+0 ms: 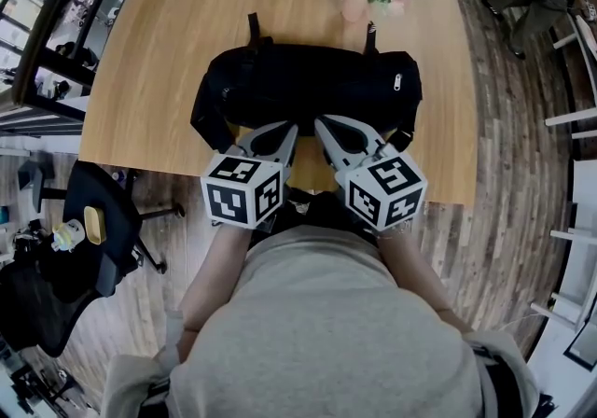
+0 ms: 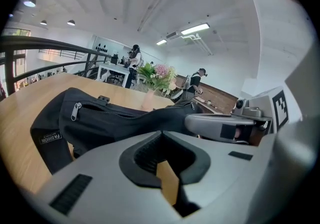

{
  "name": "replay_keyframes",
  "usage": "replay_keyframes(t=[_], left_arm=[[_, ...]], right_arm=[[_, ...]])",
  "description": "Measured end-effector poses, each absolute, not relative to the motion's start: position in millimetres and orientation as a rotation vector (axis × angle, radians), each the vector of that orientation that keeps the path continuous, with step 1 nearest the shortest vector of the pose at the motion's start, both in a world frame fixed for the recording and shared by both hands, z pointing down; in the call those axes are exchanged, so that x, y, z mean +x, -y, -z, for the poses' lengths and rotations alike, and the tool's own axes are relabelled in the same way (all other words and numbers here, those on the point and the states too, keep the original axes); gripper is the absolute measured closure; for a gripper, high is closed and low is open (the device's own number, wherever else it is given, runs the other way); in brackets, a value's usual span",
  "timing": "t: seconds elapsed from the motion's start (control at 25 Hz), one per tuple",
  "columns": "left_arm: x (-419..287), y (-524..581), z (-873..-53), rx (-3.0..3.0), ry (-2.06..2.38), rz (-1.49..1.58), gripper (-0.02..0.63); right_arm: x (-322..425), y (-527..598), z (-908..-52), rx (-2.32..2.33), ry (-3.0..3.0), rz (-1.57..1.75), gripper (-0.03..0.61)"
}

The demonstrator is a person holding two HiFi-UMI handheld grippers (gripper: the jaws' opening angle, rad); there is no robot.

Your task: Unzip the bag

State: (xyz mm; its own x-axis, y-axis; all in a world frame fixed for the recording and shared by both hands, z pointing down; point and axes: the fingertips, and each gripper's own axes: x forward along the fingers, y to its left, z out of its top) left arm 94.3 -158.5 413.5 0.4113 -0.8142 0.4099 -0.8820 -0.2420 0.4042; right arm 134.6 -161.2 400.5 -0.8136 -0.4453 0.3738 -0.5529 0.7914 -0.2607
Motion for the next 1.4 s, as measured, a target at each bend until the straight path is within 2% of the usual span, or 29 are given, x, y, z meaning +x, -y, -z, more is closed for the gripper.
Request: replay_keyframes(t=[1.4], left_arm=[[98.3,165.2,-407.3,2.140,1.426,-0.191,0.591]], right_arm=[[137.8,164.6,-406.7,0.791,2.651,-0.465,0.572]])
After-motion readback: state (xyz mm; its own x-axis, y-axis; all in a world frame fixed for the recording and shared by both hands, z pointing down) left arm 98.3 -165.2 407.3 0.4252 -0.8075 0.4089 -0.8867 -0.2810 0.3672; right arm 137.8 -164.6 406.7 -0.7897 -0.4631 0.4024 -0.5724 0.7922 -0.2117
